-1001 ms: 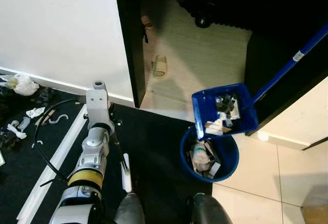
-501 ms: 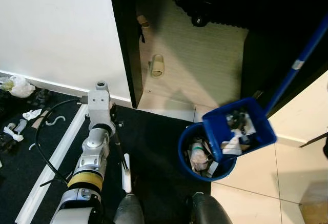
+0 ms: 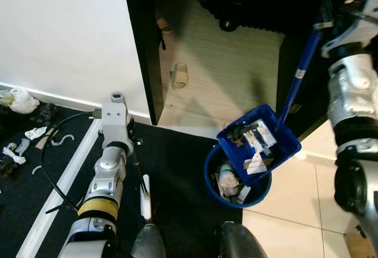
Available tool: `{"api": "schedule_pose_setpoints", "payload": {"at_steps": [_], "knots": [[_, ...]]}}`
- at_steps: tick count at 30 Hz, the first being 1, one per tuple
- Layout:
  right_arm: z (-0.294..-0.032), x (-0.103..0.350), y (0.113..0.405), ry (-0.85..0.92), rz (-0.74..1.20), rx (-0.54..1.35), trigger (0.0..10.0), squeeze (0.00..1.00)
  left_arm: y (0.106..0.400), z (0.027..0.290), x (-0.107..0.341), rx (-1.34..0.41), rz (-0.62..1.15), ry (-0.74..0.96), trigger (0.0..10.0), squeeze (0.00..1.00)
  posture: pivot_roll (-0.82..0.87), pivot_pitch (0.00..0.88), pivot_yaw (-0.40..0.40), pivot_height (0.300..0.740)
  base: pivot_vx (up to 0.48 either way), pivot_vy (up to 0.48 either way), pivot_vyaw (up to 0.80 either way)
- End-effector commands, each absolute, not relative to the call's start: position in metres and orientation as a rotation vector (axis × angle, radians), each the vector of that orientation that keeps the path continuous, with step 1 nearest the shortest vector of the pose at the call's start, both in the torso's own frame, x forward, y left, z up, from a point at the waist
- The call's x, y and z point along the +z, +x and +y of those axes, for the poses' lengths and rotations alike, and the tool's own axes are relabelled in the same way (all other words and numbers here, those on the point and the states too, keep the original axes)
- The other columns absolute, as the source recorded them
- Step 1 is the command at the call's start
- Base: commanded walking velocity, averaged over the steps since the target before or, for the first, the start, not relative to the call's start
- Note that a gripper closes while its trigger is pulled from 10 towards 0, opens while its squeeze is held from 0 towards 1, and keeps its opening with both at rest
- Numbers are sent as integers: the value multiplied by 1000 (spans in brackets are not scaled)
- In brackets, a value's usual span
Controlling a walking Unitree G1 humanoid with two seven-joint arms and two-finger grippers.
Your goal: Sweep floor
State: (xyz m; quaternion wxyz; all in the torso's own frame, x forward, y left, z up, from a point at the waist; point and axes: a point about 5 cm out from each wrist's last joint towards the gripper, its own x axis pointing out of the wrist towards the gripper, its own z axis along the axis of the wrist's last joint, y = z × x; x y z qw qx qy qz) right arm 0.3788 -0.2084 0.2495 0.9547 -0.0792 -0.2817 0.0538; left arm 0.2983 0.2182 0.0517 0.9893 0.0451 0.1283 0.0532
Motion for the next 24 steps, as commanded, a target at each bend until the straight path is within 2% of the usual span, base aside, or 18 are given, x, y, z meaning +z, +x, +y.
{"api": "schedule_pose_setpoints", "payload": {"at_steps": [1, 10, 15, 19, 24], "knots": [[-204, 240, 377, -191, -543, 144, 10000, 0, 298, 213, 54, 93, 245, 91, 10000, 0, 32, 39, -63, 740, 0, 0, 0], [-176, 228, 357, -279, -569, 342, 10000, 0, 297, 212, 53, 88, 250, 86, 10000, 0, 28, 43, -62, 740, 0, 0, 0], [-175, 227, 348, -308, -565, 414, 10000, 0, 298, 211, 53, 81, 254, 83, 10000, 0, 25, 43, -57, 740, 0, 0, 0], [-174, 222, 334, -310, -474, 562, 10000, 0, 299, 210, 53, 67, 263, 80, 10000, 0, 19, 46, -49, 740, 0, 0, 0], [-177, 228, 332, -309, -446, 588, 10000, 0, 299, 209, 53, 62, 265, 77, 10000, 0, 19, 47, -47, 740, 0, 0, 0]]}}
